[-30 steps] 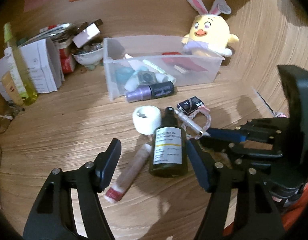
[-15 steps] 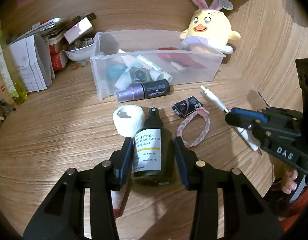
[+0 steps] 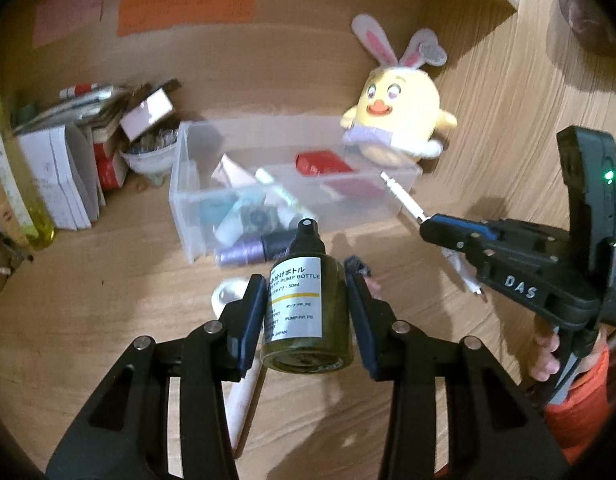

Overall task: Organize objects
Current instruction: 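Grasp the dark green pump bottle with the left tool while the right tool grasps the silver pen, then carry the green pump bottle and silver pen over the clear box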

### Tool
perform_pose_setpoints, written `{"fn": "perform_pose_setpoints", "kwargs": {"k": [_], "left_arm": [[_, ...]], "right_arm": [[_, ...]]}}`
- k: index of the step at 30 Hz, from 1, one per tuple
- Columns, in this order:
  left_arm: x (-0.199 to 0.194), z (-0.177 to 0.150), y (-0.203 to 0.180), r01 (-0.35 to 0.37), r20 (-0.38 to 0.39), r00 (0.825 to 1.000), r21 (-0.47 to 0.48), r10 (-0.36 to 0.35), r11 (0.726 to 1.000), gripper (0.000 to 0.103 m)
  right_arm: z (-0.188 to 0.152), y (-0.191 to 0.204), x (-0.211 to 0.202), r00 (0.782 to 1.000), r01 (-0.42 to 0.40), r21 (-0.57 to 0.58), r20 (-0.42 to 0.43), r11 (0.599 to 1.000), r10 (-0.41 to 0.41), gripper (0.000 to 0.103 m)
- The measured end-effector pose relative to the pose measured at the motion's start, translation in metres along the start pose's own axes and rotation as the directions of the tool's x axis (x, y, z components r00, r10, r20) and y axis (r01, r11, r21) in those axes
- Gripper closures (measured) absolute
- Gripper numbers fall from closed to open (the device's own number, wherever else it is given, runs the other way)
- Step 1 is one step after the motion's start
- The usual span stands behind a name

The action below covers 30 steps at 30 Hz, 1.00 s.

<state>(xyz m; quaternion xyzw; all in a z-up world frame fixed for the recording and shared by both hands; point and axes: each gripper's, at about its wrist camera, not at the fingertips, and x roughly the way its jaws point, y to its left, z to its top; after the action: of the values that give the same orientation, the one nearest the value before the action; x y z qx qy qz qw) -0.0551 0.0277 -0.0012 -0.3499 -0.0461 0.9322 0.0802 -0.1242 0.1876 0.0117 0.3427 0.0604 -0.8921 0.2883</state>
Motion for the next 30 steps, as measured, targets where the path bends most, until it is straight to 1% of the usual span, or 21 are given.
{"fn": "perform_pose_setpoints", "kwargs": {"k": [6,8,11,14,17,21,30], "left_arm": [[-0.004,0.026,0.001,-0.006,0.06,0.998,-0.011,0.007,1.0,0.062],[-0.004,0.037,0.004,0.002,0.075,0.997,-0.025,0.0,1.0,0.062],[0.001,0.051,0.011,0.019,0.073,0.997,-0.057,-0.015,0.998,0.062],[0.008,0.062,0.016,0.003,0.072,0.997,-0.074,0.002,0.997,0.062],[0.02,0.073,0.021,-0.014,0.063,0.998,-0.088,0.019,0.996,0.062],[0.044,0.085,0.029,-0.025,0.024,0.999,-0.111,0.028,0.994,0.062],[0.088,0.102,0.036,-0.087,-0.033,0.996,-0.112,0.084,0.99,0.062]], "right_arm": [[0.017,-0.006,0.0,0.999,0.008,0.014,0.038,1.0,-0.008,0.093],[0.024,-0.008,0.001,0.999,0.011,0.017,0.053,1.0,-0.012,0.093],[0.033,-0.012,0.003,0.998,0.016,0.013,0.068,1.0,-0.017,0.093],[0.042,-0.014,0.005,0.997,0.018,0.006,0.08,1.0,-0.019,0.093],[0.05,-0.016,0.009,0.996,0.022,-0.007,0.086,1.0,-0.022,0.093],[0.057,-0.018,0.015,0.996,0.03,-0.024,0.085,0.999,-0.028,0.093],[0.071,-0.032,0.035,0.998,0.042,-0.033,0.046,0.999,-0.041,0.093]]}}
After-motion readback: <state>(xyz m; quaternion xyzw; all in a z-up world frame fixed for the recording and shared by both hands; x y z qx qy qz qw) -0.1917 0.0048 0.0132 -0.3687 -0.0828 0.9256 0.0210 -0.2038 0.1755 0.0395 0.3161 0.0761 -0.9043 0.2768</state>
